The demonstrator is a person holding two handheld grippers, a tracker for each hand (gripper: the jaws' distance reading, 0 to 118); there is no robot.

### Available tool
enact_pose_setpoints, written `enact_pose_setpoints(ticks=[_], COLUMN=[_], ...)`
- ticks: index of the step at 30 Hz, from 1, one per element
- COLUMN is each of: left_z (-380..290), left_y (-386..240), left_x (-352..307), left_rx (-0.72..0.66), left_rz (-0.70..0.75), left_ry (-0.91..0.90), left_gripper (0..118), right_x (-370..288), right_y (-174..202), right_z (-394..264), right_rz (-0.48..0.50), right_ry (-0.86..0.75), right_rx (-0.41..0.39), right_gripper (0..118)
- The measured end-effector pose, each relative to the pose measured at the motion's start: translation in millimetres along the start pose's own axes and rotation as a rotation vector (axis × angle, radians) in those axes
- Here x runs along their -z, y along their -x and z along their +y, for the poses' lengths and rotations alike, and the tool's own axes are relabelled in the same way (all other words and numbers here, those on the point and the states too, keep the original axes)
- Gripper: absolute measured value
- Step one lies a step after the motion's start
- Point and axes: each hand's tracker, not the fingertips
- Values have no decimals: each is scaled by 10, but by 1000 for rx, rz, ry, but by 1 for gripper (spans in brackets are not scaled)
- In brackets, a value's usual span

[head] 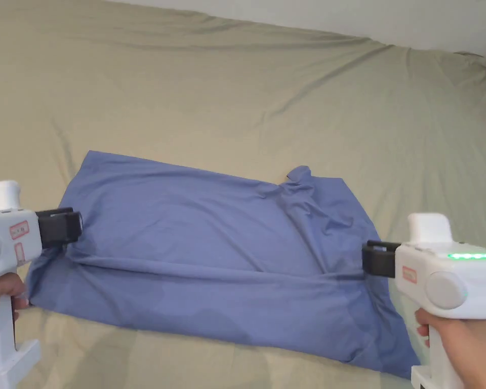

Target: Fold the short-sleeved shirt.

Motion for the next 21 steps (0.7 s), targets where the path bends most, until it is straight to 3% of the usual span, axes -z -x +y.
enact_pose_setpoints(ticks=[2,8,10,11,13,14,15,16,19,21], left_z=[149,309,257,223,122,80,33,-18,-112,-156], left_y=[-124,-532,-654,-710,-814,-850,-887,-920,-981,-1019], left_x=[-354,-1444,-1688,-1792,-1936,-1979,-2032,-2094,-2152,-2182], left_rx=[62,221,262,279,318,328,337,354,374,394], left_rz=[-2,-22,-1,13,48,52,55,53,66,58], left_ry=[-116,-447,-514,-537,-572,-571,-571,-573,-587,-595], left_gripper=[114,113,104,87,54,38,32,27,0,0], right_x=[-356,-1568,-1827,-1906,-2070,-2131,-2139,-2158,-2169,-2168], right_y=[31,417,573,623,771,834,861,900,988,1002], right_z=[194,493,470,451,374,337,298,254,173,109], right_rz=[34,57,59,58,48,46,44,44,41,51], right_ry=[-105,-366,-419,-435,-464,-474,-480,-483,-454,-459], right_rx=[21,-36,-67,-88,-129,-146,-160,-167,-186,-183], right_gripper=[108,107,104,99,75,44,19,6,2,2])
